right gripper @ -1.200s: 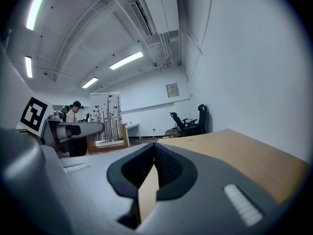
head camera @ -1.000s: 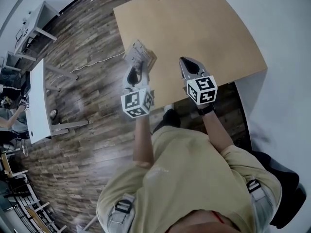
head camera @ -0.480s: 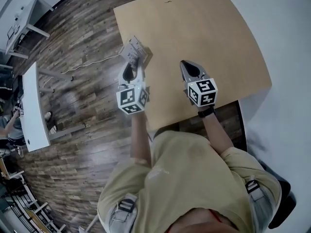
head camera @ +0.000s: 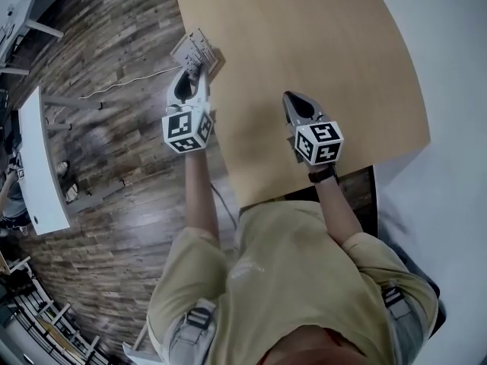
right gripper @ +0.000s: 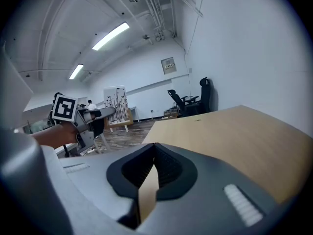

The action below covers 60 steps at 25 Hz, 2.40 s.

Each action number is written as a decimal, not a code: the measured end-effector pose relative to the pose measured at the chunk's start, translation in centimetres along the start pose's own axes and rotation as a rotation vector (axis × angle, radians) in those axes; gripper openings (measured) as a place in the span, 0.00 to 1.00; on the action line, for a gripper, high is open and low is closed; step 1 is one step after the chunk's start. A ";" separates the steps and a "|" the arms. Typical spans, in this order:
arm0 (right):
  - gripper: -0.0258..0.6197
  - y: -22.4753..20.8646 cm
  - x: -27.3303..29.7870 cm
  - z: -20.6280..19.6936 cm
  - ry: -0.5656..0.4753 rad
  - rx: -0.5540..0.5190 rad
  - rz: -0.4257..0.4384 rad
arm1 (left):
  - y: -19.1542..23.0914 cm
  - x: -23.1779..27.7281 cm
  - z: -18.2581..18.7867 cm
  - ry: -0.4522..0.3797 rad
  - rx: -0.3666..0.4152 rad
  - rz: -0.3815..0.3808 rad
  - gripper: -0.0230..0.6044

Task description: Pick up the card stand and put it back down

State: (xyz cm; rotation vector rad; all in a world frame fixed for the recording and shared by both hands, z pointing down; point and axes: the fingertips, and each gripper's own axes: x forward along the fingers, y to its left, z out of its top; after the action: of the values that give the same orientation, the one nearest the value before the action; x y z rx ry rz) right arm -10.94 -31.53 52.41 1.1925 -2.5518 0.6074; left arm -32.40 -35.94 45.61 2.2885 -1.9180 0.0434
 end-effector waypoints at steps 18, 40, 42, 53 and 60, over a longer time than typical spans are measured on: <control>0.05 -6.3 9.1 -6.4 0.098 0.159 0.037 | -1.1 13.4 -16.3 0.248 0.043 -0.179 0.22; 0.05 -7.8 8.1 -9.5 0.116 0.196 0.013 | -4.7 14.1 -23.3 0.396 0.232 -0.368 0.23; 0.05 -7.8 7.7 -9.3 0.111 0.194 0.003 | -4.7 13.7 -23.5 0.405 0.225 -0.364 0.22; 0.05 -6.1 4.3 -5.8 0.045 0.159 -0.038 | -3.9 8.7 -19.3 0.349 0.092 -0.262 0.48; 0.05 -3.3 0.3 -1.8 -0.030 0.076 -0.042 | -5.7 3.2 -13.5 0.210 -0.003 -0.176 0.43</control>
State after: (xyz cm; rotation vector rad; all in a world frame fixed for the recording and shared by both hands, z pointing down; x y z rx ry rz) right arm -8.45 -32.76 55.00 1.2860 -2.5423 0.6883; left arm -25.21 -36.22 58.81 2.3367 -1.6100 0.2491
